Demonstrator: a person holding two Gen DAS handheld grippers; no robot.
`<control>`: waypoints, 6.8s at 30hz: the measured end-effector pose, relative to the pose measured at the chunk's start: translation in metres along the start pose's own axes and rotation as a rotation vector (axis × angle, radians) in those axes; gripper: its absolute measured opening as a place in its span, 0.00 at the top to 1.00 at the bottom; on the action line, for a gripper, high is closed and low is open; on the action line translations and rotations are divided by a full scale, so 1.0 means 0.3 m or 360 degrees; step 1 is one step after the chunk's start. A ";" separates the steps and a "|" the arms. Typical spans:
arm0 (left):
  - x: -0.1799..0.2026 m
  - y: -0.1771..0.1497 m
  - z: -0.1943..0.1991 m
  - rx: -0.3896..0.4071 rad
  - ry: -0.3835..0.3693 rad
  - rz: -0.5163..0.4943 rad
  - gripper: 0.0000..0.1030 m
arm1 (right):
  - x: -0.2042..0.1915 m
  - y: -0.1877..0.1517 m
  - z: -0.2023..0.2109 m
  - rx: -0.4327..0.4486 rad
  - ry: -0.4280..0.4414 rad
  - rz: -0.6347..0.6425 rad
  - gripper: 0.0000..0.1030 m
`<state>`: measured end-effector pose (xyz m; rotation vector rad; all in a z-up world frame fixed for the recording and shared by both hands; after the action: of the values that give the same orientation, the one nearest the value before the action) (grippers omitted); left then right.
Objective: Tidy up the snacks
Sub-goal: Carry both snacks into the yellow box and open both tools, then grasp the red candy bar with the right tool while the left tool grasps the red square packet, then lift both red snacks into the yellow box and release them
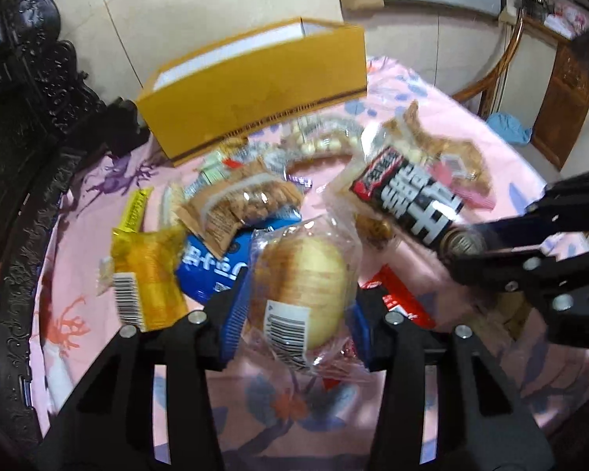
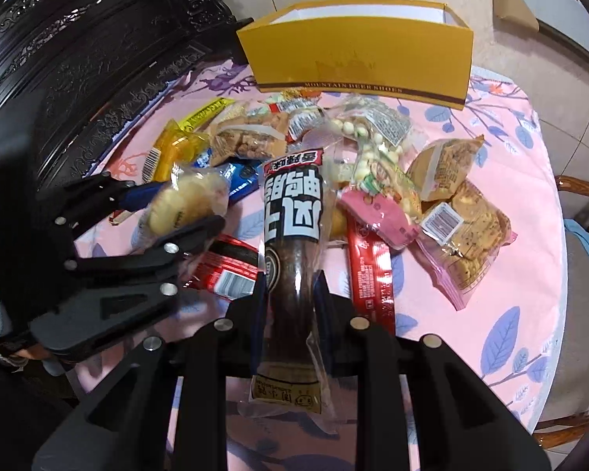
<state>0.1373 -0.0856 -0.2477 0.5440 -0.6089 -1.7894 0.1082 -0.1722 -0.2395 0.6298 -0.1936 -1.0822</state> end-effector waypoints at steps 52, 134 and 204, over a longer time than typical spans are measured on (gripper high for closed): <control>-0.335 0.793 -0.074 0.0243 -0.0066 0.0602 0.09 | 0.413 0.616 0.023 0.0239 0.0043 -0.0238 0.67; 0.060 -0.125 -0.080 -0.0200 -0.0189 0.0301 0.43 | 0.145 -0.114 -0.079 -0.0026 -0.0020 -0.0308 0.76; -0.388 0.996 -0.259 0.0249 0.0112 0.0576 0.06 | 0.581 0.872 -0.041 0.0321 -0.0182 -0.0190 0.65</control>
<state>0.4345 -0.0601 -0.1067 0.5609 -0.7516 -1.3849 0.3952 -0.2361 -0.1278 0.7679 -0.3714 -1.2246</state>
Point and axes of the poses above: each gripper's, at about its wrist camera, not at the fingertips, and z roughly against the way its jaws point, x to its right, y to its top, the point moved 9 cm from there along -z, roughly the way its jaws point, and after that the axes turned 11 degrees about z, right-handed, at the moved point
